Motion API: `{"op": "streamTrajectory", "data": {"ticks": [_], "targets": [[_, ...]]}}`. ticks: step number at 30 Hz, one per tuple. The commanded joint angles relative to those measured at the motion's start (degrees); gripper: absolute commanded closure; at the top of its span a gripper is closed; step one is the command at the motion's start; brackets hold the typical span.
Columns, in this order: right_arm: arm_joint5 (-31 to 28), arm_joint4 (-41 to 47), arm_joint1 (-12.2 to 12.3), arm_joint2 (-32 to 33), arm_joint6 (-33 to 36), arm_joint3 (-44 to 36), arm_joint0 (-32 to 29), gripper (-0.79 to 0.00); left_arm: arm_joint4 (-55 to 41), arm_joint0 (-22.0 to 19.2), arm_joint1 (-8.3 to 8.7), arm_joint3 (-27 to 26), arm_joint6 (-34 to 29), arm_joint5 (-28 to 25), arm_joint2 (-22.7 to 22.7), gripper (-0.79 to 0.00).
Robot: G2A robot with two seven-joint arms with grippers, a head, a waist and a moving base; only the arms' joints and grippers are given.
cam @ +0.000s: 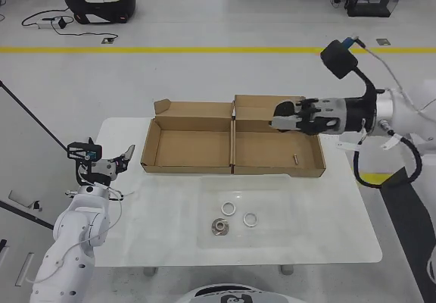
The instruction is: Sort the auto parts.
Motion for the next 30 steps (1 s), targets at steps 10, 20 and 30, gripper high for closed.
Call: {"op": "streamTrajectory", "data": {"ticks": [10, 20, 30], "targets": [[-0.50, -13.41, -3.81, -19.22, 6.31, 17.01, 21.04, 0.000, 0.00, 0.00, 0.00, 0.00, 0.00, 0.00, 0.00, -0.785], [-1.00, -21.79, -7.35, -31.46, 9.98, 28.57, 28.55, 0.000, 0.00, 0.00, 0.00, 0.00, 0.00, 0.00, 0.00, -0.785], [-0.82, -28.62, -11.14, -40.77, 11.29, 37.64, 32.18, 0.000, 0.00, 0.00, 0.00, 0.00, 0.00, 0.00, 0.00, -0.785]]}}
